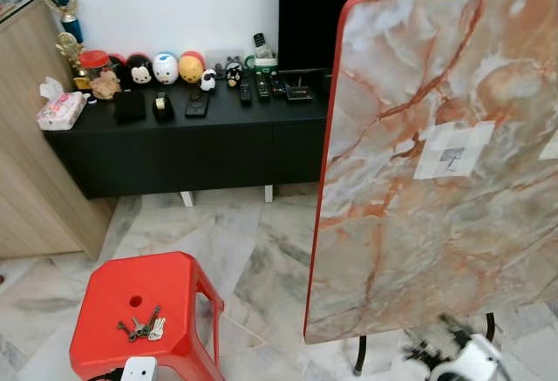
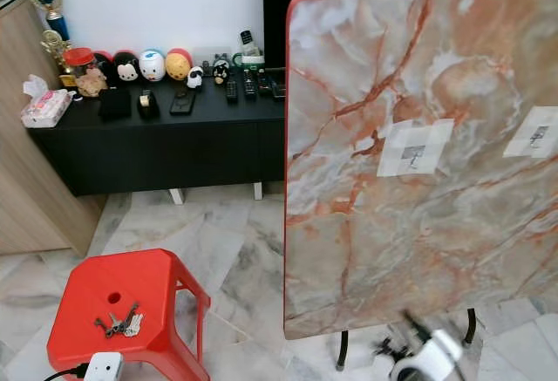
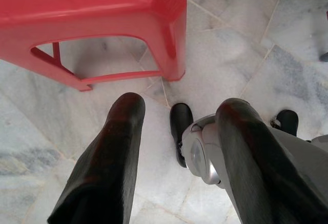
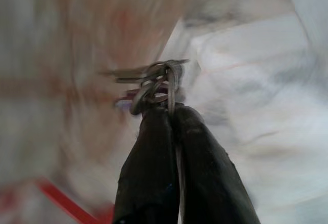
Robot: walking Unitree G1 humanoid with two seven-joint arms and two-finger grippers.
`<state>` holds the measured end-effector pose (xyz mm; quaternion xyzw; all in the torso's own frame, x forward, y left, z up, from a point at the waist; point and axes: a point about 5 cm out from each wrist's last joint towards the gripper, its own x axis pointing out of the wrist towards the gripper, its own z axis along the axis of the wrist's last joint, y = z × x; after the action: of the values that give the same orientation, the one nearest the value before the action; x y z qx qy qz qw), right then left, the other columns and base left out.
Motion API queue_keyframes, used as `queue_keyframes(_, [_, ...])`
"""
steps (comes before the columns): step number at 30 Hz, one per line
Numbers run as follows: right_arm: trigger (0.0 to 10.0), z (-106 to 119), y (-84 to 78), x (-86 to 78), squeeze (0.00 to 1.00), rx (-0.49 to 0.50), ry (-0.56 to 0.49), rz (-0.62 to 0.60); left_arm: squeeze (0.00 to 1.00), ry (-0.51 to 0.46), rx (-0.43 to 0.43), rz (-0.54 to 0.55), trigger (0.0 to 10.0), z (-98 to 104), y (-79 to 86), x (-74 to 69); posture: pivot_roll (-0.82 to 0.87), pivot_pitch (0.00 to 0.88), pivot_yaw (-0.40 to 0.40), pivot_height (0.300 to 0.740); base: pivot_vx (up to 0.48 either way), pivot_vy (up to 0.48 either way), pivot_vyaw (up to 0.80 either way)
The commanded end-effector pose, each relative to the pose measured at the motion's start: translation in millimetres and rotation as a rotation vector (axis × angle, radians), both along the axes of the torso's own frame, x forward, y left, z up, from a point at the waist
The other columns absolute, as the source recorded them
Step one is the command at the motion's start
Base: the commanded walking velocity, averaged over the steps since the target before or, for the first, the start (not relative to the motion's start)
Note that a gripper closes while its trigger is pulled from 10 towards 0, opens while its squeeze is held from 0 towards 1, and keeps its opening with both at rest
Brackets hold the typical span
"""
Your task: Hang keys on a hook
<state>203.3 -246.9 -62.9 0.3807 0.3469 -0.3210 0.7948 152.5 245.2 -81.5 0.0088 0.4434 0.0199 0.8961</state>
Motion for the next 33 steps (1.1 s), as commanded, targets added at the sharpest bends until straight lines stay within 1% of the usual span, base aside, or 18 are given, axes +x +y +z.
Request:
queue_keyframes(1, [10.0,8,-6.4,9.0,0.00,0.013,-0.039,-0.088,0.00,0.034,0.010,-0.015,10.0,-3,1.0,-6.1,0.07,0.002,-0.036,0.740,0.000,0.000,0.00])
queue_keyframes(2, [10.0,8,-6.4,9.0,0.00,0.013,-0.039,-0.088,0.00,0.034,0.010,-0.015,10.0,-3,1.0,-6.1,0.07,0.002,-0.036,0.740,0.000,0.000,0.00])
queue_keyframes(3, [10.0,19,-8.6,24.8,0.00,-0.132,-0.036,0.048,0.00,0.033,0.013,-0.014,10.0,-3,1.3,-5.9,0.07,0.003,-0.036,0.740,0.000,0.000,0.00])
queue_keyframes(4, [10.0,22,-8.8,28.2,0.00,-0.173,-0.033,0.087,0.00,0.033,0.013,-0.014,10.0,-2,1.3,-5.9,0.07,0.003,-0.036,0.740,0.000,0.000,0.00])
queue_keyframes(5, [10.0,32,-11.2,38.3,0.00,-0.302,-0.047,0.170,0.00,0.033,0.014,-0.013,10.0,-2,1.5,-5.9,0.07,0.003,-0.035,0.740,0.000,0.000,0.00])
queue_keyframes(7, [10.0,51,-14.4,55.5,0.00,-0.519,-0.100,0.257,0.00,0.033,0.016,-0.013,10.0,-2,1.7,-6.0,0.07,0.003,-0.035,0.740,0.000,0.000,0.00])
queue_keyframes(9, [10.0,78,-19.5,72.1,0.00,-0.741,-0.175,0.273,0.00,0.032,0.017,-0.014,10.0,-2,1.8,-6.0,0.07,0.002,-0.035,0.740,0.000,0.000,0.00])
queue_keyframes(11, [10.0,89,-21.8,77.6,0.00,-0.816,-0.208,0.267,0.00,0.032,0.017,-0.015,10.0,-2,1.8,-5.9,0.07,0.002,-0.035,0.740,0.000,0.000,0.00])
queue_keyframes(12, [10.0,105,-23.9,84.4,0.00,-0.923,-0.251,0.268,0.00,0.031,0.016,-0.016,10.0,-2,1.6,-6.0,0.07,0.001,-0.036,0.740,0.000,0.000,0.00])
queue_keyframes(13, [10.0,111,-24.3,86.8,0.00,-0.974,-0.265,0.270,0.00,0.031,0.015,-0.016,10.0,-2,1.5,-6.1,0.07,0.001,-0.036,0.740,0.000,0.000,0.00])
queue_keyframes(14, [10.0,111,-24.3,86.8,0.00,-0.974,-0.265,0.270,0.00,0.031,0.015,-0.016,10.0,-2,1.5,-6.1,0.07,0.001,-0.036,0.740,0.000,0.000,0.00])
queue_keyframes(15, [10.0,127,-22.1,93.2,0.00,-1.072,-0.316,0.288,0.00,0.031,0.015,-0.016,10.0,-2,1.4,-6.2,0.07,0.002,-0.036,0.740,0.000,0.000,0.00])
queue_keyframes(17, [10.0,143,-16.4,99.6,0.00,-1.187,-0.372,0.329,0.00,0.031,0.015,-0.015,10.0,-3,1.1,-6.4,0.07,0.001,-0.039,0.740,0.000,0.000,0.00])
queue_keyframes(18, [10.0,157,-8.1,104.0,0.00,-1.305,-0.428,0.375,0.00,0.031,0.014,-0.013,10.0,-3,0.8,-6.6,0.07,0.002,-0.041,0.740,0.000,0.000,0.00])
queue_keyframes(21, [10.0,170,0.0,104.9,0.00,-1.444,-0.466,0.390,0.00,0.032,0.013,-0.012,10.0,-3,0.5,-6.9,0.07,0.001,-0.042,0.740,0.000,0.000,0.00])
queue_keyframes(25, [10.0,180,2.2,100.9,0.00,-1.549,-0.474,0.369,0.00,0.031,0.011,-0.010,10.0,-3,0.2,-7.0,0.07,0.003,-0.044,0.740,0.000,0.000,0.00])
queue_keyframes(29, [10.0,183,3.4,93.4,0.00,-1.611,-0.476,0.372,0.00,0.031,0.009,-0.011,10.0,-3,0.1,-7.1,0.06,0.001,-0.043,0.740,0.000,0.000,0.00])
queue_keyframes(33, [10.0,181,0.7,85.0,0.00,-1.617,-0.450,0.366,0.00,0.031,0.008,-0.014,10.0,-3,0.0,-6.8,0.06,0.000,-0.042,0.740,0.000,0.000,0.00])
